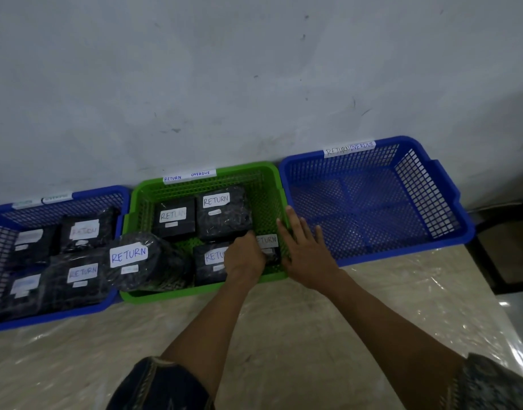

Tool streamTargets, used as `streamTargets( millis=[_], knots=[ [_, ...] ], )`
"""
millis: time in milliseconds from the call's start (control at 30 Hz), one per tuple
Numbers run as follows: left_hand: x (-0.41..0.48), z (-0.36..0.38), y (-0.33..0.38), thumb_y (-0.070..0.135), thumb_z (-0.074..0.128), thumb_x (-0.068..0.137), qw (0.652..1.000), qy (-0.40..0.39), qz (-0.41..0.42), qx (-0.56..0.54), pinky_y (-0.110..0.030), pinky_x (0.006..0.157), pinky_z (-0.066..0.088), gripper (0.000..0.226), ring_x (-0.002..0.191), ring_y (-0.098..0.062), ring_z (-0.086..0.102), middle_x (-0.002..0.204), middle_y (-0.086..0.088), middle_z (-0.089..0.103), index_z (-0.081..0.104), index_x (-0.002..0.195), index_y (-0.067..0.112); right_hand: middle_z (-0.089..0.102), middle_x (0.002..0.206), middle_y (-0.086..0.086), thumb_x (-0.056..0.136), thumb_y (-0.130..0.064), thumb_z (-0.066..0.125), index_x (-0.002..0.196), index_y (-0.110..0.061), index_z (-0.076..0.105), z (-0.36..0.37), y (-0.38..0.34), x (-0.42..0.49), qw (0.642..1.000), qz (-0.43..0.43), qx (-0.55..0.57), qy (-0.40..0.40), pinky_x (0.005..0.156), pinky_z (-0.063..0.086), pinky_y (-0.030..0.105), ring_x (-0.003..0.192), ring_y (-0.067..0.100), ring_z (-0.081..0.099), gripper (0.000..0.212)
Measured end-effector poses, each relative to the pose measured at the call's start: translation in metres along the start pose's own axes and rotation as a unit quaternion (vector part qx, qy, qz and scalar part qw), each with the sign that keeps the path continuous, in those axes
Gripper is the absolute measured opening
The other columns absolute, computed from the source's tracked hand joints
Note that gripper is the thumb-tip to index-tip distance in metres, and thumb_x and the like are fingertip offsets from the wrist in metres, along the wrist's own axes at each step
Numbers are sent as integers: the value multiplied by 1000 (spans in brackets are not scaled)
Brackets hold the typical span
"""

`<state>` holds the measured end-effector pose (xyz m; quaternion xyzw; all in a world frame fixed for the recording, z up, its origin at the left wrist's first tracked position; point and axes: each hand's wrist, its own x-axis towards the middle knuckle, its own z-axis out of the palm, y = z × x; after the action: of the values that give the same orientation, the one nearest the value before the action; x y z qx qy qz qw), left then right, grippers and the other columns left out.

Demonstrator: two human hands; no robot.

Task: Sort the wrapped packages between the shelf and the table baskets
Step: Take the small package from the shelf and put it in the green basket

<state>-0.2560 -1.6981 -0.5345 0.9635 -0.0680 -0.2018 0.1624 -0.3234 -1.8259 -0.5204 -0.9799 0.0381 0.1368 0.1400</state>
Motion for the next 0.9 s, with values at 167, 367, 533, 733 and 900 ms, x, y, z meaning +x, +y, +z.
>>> streamTargets(
  millis=[167, 367, 533, 733, 900],
  knots=[
    [4, 4, -3, 13, 64, 82, 1000, -11, 27, 9, -40, 80, 49, 29, 102, -35, 63, 109, -16, 66, 55, 109, 10, -34, 153, -1, 93, -36, 48, 152, -26, -2, 4, 1, 3, 1000, 1, 12, -3, 114, 3, 59, 146, 35, -1, 78],
    [7, 6, -5, 13, 63, 82, 999, -16, 37, 5, -41, 80, 49, 27, 100, -34, 63, 108, -16, 66, 53, 107, 11, -32, 154, 0, 91, -34, 49, 152, -26, 1, 7, 3, 4, 1000, -2, 11, 9, 113, 10, 58, 145, 35, 9, 78],
    [6, 5, -6, 16, 66, 81, 999, -18, 34, 6, -42, 81, 50, 30, 100, -34, 63, 109, -15, 66, 53, 108, 12, -33, 153, -1, 91, -33, 50, 153, -27, 2, 8, 3, 4, 1000, -2, 15, 9, 114, 10, 58, 145, 34, 8, 78],
    [-4, -5, -8, 31, 68, 82, 999, 26, 35, -22, -40, 79, 50, 37, 100, -35, 62, 107, -15, 66, 53, 109, 11, -29, 155, 1, 94, -36, 47, 153, -27, 4, 5, 3, 3, 1000, -1, 3, 13, 114, 5, 59, 146, 36, -4, 74],
    [-31, -16, -27, 43, 58, 91, 991, 115, 50, -56, -31, 71, 44, 27, 96, -24, 64, 96, -2, 70, 63, 100, 18, -23, 157, 6, 97, -42, 44, 152, -25, -2, -5, -4, -2, 999, 6, -19, 26, 115, -1, 55, 146, 30, -15, 74]
  ],
)
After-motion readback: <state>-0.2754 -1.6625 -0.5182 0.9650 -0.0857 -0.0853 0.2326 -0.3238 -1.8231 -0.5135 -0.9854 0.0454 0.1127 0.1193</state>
